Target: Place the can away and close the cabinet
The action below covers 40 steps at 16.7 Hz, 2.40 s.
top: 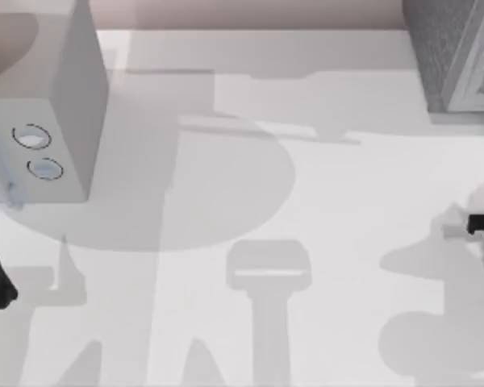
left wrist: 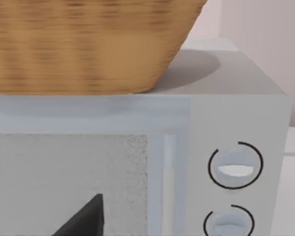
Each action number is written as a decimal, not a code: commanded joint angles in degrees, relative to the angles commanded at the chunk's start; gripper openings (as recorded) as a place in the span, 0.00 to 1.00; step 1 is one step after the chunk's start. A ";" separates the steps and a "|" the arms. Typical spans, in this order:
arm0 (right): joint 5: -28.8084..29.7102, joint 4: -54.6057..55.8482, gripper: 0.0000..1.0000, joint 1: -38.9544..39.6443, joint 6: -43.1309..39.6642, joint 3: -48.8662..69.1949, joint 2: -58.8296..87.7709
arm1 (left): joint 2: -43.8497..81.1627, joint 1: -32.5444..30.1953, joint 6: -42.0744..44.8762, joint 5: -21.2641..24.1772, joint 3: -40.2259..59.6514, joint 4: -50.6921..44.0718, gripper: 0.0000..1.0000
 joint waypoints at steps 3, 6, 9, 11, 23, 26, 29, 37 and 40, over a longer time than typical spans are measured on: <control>-0.07 -9.03 0.00 -0.01 -0.01 1.81 -7.70 | 0.00 0.00 0.00 0.00 0.00 0.00 1.00; -0.23 -22.21 0.00 0.04 -0.04 3.99 -17.69 | 0.00 0.00 0.00 0.00 0.00 0.00 1.00; -0.41 -36.58 0.00 0.10 -0.07 6.22 -28.29 | 0.00 0.00 0.00 0.00 0.00 0.00 1.00; -0.51 -44.89 0.00 0.13 -0.09 7.59 -34.82 | 0.00 0.00 0.00 0.00 0.00 0.00 1.00; -0.65 -56.05 0.00 0.11 -0.04 8.97 -46.41 | 0.00 0.00 0.00 0.00 0.00 0.00 1.00; -0.69 -58.50 0.00 0.18 -0.13 6.37 -53.74 | 0.00 0.00 0.00 0.00 0.00 0.00 1.00; -0.80 -62.53 0.00 0.34 -0.29 2.13 -65.21 | 0.00 0.00 0.00 0.00 0.00 0.00 1.00; -1.06 -76.00 0.00 0.73 -0.82 -12.07 -101.16 | 0.00 0.00 0.00 0.00 0.00 0.00 1.00; -1.06 -79.83 0.00 0.77 -0.95 -16.12 -110.99 | 0.00 0.00 0.00 0.00 0.00 0.00 1.00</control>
